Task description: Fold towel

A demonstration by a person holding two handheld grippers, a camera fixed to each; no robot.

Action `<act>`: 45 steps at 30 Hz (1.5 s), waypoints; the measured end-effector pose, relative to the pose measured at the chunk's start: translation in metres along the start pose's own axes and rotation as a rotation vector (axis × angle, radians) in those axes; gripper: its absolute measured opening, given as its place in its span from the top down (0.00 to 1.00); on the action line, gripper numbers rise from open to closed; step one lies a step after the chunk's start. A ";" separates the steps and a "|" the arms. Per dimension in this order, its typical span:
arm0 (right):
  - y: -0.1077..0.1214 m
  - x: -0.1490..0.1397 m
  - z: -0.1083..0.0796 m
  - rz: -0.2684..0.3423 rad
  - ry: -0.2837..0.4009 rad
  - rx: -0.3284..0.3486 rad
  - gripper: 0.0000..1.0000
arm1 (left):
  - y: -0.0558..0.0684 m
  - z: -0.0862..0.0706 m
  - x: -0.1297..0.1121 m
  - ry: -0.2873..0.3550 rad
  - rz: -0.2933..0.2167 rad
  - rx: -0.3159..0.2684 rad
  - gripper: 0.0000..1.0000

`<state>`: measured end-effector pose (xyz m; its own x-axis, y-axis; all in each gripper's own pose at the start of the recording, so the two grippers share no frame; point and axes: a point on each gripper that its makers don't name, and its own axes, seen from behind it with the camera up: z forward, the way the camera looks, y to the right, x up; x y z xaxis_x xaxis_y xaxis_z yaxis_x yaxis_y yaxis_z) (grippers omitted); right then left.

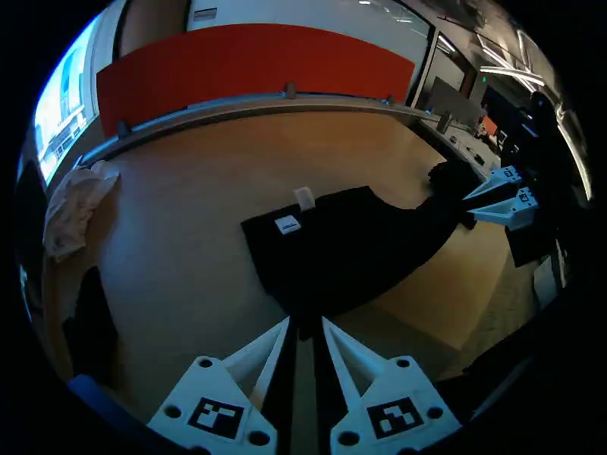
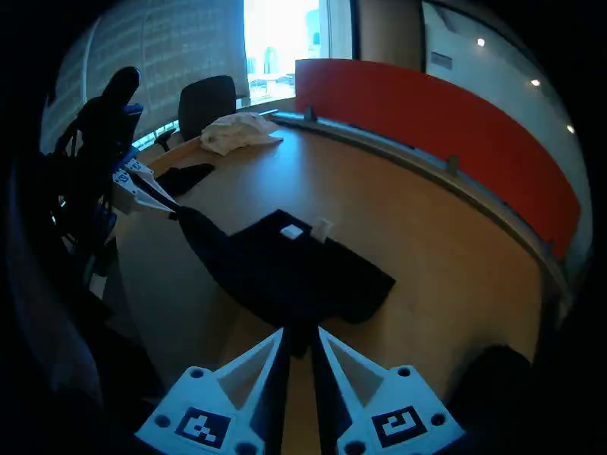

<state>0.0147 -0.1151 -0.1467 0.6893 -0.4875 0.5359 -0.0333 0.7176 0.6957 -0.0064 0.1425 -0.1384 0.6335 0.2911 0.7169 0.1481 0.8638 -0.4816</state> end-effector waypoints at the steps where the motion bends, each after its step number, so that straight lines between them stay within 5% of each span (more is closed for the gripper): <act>1: -0.001 -0.001 -0.001 0.001 -0.001 0.001 0.82 | 0.000 0.000 0.000 -0.001 0.000 -0.001 0.86; 23: 0.001 -0.004 0.002 0.018 -0.015 -0.002 0.82 | 0.002 0.006 0.003 0.000 -0.021 -0.020 0.86; 45: 0.054 0.003 0.049 0.064 -0.043 -0.069 0.82 | -0.025 0.060 0.035 0.021 -0.026 0.019 0.86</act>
<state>-0.0204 -0.1029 -0.0840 0.6559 -0.4595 0.5988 -0.0255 0.7794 0.6260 -0.0332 0.1557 -0.0707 0.6454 0.2601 0.7182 0.1502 0.8787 -0.4532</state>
